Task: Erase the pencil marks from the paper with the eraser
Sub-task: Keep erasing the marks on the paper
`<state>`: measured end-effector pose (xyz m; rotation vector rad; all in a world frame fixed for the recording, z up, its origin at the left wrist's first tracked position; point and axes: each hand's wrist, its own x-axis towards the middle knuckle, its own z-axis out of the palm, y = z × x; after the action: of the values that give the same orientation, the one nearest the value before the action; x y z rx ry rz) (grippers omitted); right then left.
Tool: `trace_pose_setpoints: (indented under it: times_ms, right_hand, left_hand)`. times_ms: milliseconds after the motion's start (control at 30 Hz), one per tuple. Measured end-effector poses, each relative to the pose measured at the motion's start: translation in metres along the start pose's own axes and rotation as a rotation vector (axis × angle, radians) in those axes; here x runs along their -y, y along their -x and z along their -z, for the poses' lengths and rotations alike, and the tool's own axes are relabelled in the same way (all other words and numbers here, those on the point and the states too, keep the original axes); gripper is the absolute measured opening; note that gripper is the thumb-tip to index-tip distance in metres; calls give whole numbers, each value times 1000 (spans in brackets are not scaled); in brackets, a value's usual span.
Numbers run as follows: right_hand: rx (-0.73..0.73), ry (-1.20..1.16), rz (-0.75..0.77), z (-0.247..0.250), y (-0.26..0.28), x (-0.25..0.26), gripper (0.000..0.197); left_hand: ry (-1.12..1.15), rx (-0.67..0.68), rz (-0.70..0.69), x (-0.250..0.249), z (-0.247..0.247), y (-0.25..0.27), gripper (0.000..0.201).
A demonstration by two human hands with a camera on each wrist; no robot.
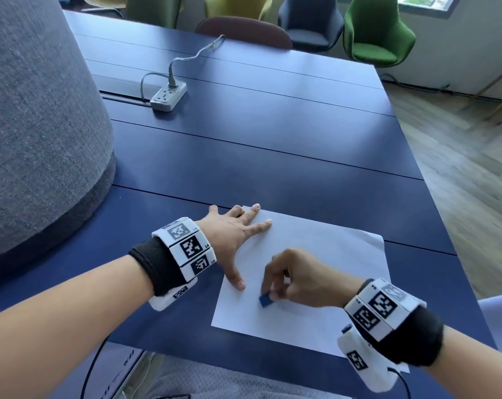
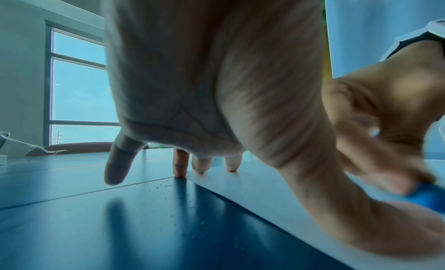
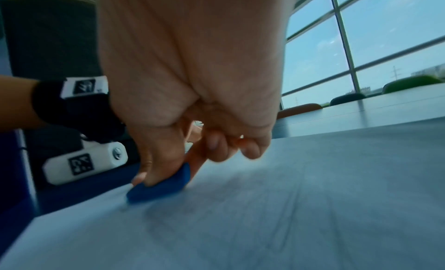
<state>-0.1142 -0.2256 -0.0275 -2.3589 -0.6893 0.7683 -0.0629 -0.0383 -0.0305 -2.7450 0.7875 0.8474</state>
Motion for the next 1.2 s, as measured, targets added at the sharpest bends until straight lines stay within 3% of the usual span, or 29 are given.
trace_pose_setpoints:
  times_ms: [67, 100, 200, 233, 367, 533, 667, 833, 967, 1100, 1133, 1200]
  right_hand:
    - [-113, -9, -3, -2, -2, 0, 22]
    - [-95, -14, 12, -3, 0, 0, 23]
    - [155, 19, 44, -2, 11, 9, 24]
    - [161, 38, 51, -1, 9, 11, 24]
    - [-70, -42, 64, -5, -7, 10, 25]
    - [144, 22, 81, 3, -1, 17, 22]
    - [-66, -45, 71, -2, -12, 14, 21]
    - [147, 50, 74, 0, 2, 11, 24]
    - [-43, 18, 53, -2, 0, 4, 24]
    - [163, 15, 17, 2, 9, 4, 20]
    - [160, 20, -17, 5, 7, 3, 20]
    - [10, 25, -88, 15, -3, -4, 21]
  left_hand:
    - [8, 0, 1, 0, 0, 0, 138]
    - [11, -2, 1, 0, 0, 0, 138]
    - [16, -8, 1, -1, -1, 1, 138]
    - [16, -6, 2, -1, -1, 1, 138]
    - [25, 3, 5, -1, -1, 1, 138]
    - [26, 9, 12, -3, 1, 2, 138]
    - [25, 9, 11, -2, 0, 2, 138]
    - [14, 18, 20, -4, 2, 4, 137]
    - [17, 19, 20, -2, 2, 3, 138]
    - [20, 14, 15, -2, 2, 3, 137]
    - [18, 11, 11, -2, 1, 3, 137]
    - [9, 8, 7, -1, 1, 1, 138]
